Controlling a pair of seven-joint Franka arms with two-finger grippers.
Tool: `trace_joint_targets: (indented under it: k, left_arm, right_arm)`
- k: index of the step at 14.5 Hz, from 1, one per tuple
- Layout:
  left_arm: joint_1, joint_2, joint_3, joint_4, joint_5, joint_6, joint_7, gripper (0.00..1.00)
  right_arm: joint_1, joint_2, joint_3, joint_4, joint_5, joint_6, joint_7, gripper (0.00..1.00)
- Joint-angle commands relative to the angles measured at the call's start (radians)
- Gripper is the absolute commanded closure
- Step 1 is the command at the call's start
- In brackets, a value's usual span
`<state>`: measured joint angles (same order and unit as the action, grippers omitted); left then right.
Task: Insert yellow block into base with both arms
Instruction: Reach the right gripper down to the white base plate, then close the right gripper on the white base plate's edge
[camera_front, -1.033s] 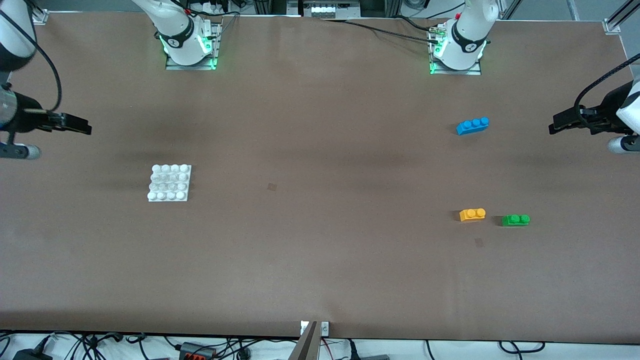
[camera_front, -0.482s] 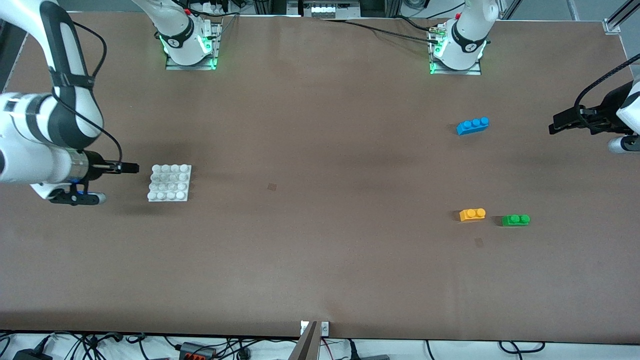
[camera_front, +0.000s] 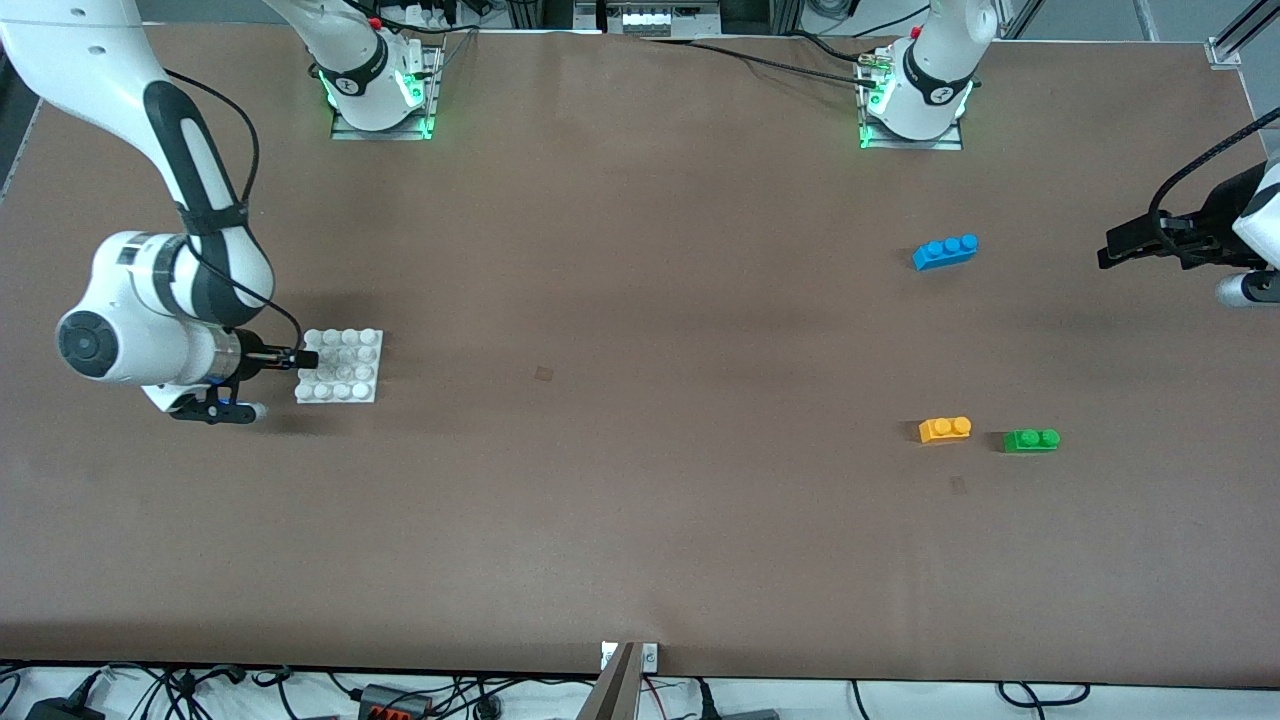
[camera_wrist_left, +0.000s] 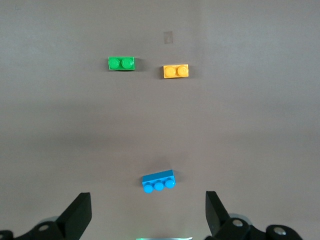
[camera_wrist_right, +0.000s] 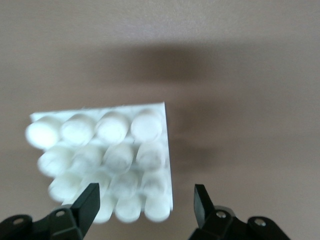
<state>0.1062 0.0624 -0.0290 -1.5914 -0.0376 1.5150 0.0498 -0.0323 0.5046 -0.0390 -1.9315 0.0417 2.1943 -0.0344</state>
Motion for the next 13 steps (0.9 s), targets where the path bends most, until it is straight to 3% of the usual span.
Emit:
trace_joint_targets:
  k: [1,13]
  left_arm:
    - [0.006,0.002,0.001,0.010,-0.016,-0.007,0.019,0.00]
    - [0.004,0.002,0.001,0.010,-0.015,-0.007,0.018,0.00]
  right_arm:
    - [0.012,0.002,-0.001,-0.058,0.015,0.097,-0.005,0.15]
    - [0.058,0.008,0.001,-0.046,0.014,0.105,-0.012,0.15]
